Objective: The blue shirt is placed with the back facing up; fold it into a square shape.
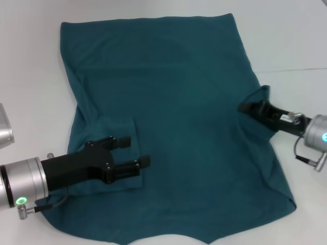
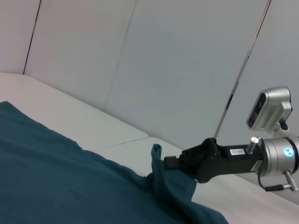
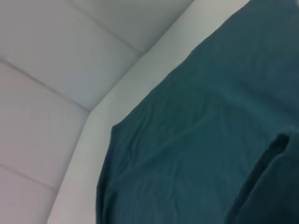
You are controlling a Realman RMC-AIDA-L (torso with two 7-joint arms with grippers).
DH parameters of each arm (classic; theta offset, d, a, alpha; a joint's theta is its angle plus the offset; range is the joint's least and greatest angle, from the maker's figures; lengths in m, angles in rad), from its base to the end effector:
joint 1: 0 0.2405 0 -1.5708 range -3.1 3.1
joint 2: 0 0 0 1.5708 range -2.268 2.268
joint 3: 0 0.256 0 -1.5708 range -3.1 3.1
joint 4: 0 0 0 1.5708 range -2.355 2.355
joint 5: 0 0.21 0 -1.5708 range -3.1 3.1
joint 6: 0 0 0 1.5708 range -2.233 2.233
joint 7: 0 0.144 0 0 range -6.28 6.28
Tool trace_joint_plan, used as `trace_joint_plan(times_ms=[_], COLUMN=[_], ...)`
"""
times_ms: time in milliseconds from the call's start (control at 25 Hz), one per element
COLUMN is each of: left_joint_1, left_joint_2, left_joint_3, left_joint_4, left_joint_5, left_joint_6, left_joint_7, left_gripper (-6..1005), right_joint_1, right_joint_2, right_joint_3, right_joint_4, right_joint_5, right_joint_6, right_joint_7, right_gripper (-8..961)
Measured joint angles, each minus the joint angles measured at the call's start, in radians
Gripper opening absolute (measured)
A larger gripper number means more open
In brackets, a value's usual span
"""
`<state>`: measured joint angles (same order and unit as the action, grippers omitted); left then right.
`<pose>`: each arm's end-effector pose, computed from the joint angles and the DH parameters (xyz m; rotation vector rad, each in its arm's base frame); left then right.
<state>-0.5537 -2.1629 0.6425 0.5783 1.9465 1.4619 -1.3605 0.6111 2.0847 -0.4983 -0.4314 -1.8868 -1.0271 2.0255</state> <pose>-0.2455 0.3330 -0.0373 -2.6240 -0.7340 -0.8499 0.3034 0.3873 -0.0046 -1.8091 1.6898 0.9404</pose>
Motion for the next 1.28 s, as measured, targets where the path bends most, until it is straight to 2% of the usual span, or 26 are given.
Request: trace_joint_plan(times_ms=[80, 280, 520, 840, 1000, 1040, 1280], left_joint_1=[0.0, 0.0, -0.001, -0.003, -0.003, -0.003, 0.0], left_joint_2=[0.0, 0.0, 0.0, 0.0, 0.0, 0.0, 0.003], left_joint_3=[0.0, 0.0, 0.0, 0.0, 0.0, 0.0, -0.009], left_joint_4=[0.0, 0.0, 0.0, -0.012, -0.014, -0.014, -0.007], left_joint_5=[0.0, 0.0, 0.0, 0.003, 0.005, 0.004, -0.001], left_joint_6=[-0.002, -0.004, -0.005, -0.005, -0.005, -0.005, -0.003], left_joint_7=[0.0, 0.0, 0.0, -0.001, -0.001, -0.002, -0.029], left_gripper=[861, 861, 861, 861, 861, 861, 861], right_joint_1=[0.009, 0.014, -0.002, -0.058, -0.099, -0.103, -0.147], right_joint_2=[0.001, 0.003, -0.014, -0.09, -0.124, -0.127, -0.162], right_joint_3=[-0.002, -0.003, -0.004, -0.027, -0.025, -0.024, -0.022], right_joint_4=[0.02, 0.034, 0.022, 0.018, 0.015, 0.014, 0.0], right_joint_5=[0.002, 0.054, 0.065, 0.046, 0.047, 0.047, 0.052], right_joint_6=[-0.02, -0.093, -0.118, -0.128, -0.153, -0.158, -0.289], right_joint_7=[-0.037, -0.092, -0.064, 0.027, 0.047, 0.048, 0.056], right_gripper=[21, 210, 434, 680, 858, 902, 929])
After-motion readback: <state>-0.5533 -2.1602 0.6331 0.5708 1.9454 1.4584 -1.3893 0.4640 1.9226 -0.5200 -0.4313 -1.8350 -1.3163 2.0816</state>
